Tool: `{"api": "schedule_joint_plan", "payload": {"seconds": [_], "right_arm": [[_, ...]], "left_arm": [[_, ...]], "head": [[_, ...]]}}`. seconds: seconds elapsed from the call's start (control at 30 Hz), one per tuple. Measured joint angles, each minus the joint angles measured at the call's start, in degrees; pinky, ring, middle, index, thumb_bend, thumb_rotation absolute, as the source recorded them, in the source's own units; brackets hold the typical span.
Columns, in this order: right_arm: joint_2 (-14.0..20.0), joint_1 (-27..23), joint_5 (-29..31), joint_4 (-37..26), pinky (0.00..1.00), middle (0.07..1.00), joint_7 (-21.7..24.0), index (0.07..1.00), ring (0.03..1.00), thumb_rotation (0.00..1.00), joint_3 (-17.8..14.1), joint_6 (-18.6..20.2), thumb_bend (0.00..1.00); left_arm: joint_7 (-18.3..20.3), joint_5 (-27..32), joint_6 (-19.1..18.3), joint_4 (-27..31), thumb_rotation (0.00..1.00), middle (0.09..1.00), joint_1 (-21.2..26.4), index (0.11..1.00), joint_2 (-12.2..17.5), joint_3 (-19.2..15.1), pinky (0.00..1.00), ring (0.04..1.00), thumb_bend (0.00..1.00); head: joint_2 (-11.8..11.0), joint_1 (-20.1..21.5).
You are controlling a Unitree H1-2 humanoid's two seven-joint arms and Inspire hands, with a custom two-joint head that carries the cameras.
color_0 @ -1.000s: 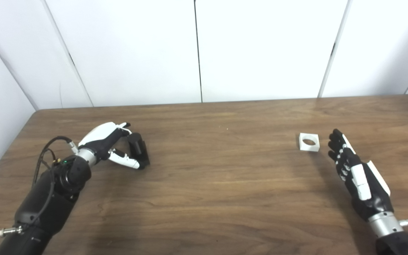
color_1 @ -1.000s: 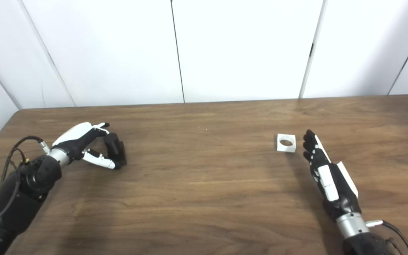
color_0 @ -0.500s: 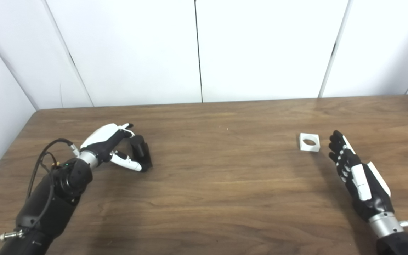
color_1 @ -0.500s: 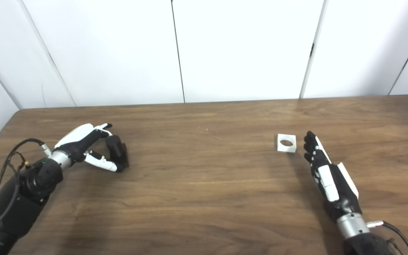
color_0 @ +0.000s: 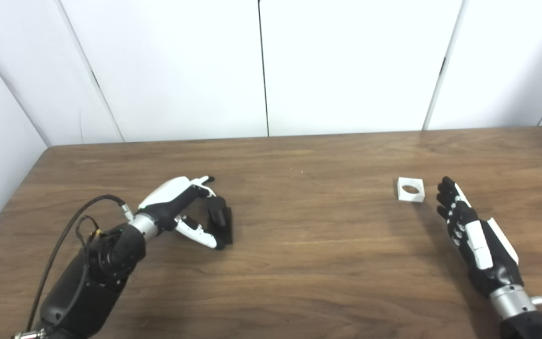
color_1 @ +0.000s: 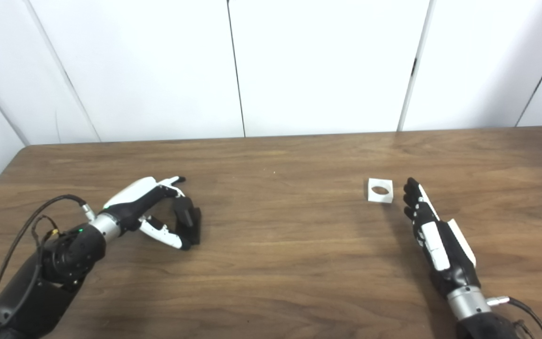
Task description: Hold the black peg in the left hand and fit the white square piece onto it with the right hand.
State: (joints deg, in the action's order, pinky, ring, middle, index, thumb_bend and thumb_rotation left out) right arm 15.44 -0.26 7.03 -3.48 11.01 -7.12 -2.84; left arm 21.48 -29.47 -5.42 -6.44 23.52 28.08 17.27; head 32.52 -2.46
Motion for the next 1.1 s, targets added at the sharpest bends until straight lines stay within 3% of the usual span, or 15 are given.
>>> {"api": "schedule_joint_plan", "payload": {"seconds": [0.1,0.37,0.67,1.1], "right_arm": [[0.0,0.0,0.0,0.0,1.0,1.0,0.0,1.0,1.0,1.0,0.1,0.0,0.66],[-0.2,0.0,0.1,-0.2,1.0,1.0,0.1,1.0,1.0,1.0,0.4,0.1,0.62],[-1.6,0.5,0.5,-1.7,1.0,1.0,0.0,1.0,1.0,1.0,0.8,2.3,0.61],[-1.9,1.0,0.3,-2.2,1.0,1.0,-0.2,1.0,1.0,1.0,0.8,2.6,0.62]], "left_arm": [[0.9,-0.2,0.2,3.0,0.22,1.0,-1.4,0.567,-0.6,0.7,1.0,1.0,0.9],[0.1,-1.6,2.6,6.7,0.24,1.0,-3.9,0.568,-2.4,1.8,1.0,1.0,0.92],[-2.5,-3.7,8.8,9.5,0.26,0.995,-6.2,0.561,-4.9,5.5,1.0,1.0,0.94],[1.5,-4.6,9.1,13.0,0.27,0.994,-6.7,0.557,-6.5,10.1,1.0,1.0,0.95]], "head": [[0.3,0.4],[1.2,1.7],[1.9,2.6],[3.2,2.8]]}}
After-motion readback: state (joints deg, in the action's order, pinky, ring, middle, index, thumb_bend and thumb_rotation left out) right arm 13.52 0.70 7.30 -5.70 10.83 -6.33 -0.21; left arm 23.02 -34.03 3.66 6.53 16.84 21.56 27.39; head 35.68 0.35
